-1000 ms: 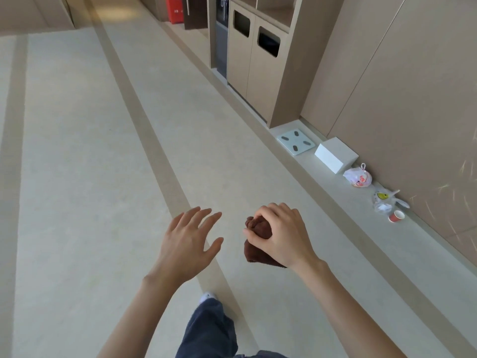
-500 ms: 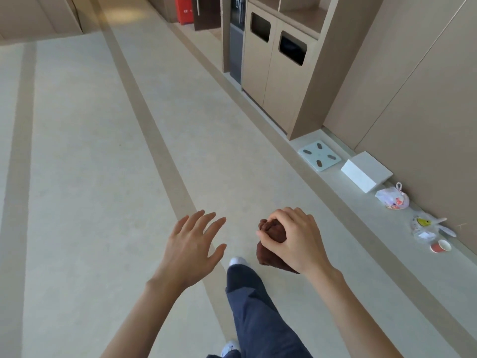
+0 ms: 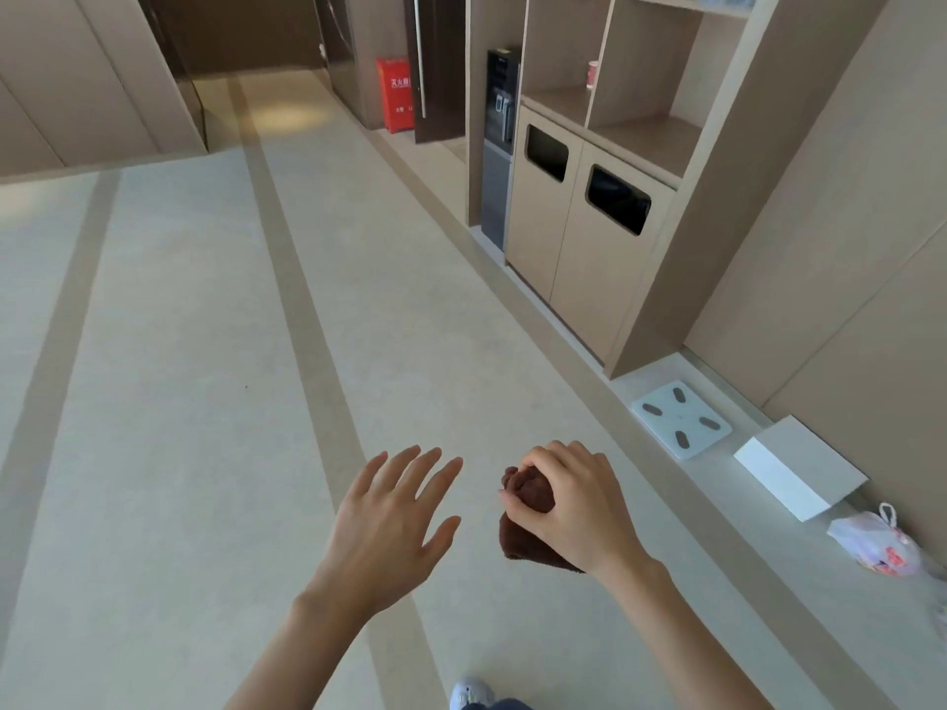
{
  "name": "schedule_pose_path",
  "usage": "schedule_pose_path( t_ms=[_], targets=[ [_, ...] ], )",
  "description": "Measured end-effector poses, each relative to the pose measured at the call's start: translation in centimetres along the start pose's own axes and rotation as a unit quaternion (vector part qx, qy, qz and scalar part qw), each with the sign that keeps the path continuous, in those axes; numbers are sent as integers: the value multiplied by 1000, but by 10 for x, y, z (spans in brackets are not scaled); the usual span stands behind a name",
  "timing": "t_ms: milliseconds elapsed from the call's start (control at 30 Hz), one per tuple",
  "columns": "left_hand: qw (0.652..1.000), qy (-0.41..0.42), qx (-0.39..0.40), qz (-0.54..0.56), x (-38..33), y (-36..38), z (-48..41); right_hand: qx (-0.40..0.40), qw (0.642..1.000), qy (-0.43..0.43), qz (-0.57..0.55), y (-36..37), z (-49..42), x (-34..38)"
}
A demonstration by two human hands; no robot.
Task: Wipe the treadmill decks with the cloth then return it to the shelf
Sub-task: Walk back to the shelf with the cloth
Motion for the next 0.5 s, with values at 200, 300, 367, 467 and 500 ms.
schedule_pose_path(
  t_ms=[200,300,367,467,500],
  targets=[
    [1000,-2,26,2,32,14,-90,0,1000,20,-2,20,-74,-41],
    [999,11,47,12,48,31,-134,18,999,45,12,39,-102,-68],
    [998,12,64,17,58,45,-164,33,998,54,13,53,-123,-83],
    [997,21,69,28,74,63,-223,47,997,59,13,71,-172,-108],
    [996,22,74,32,80,68,-244,54,997,62,12,75,-191,-116]
  ],
)
Point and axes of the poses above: each hand's wrist, its own z-axis away from the middle knuckle, its own y-axis out of the palm, x = y × z, the point moved 6 cm from there along -z, towards the middle knuckle, and after that the axes turned 13 degrees about z, right-handed, at the moved point
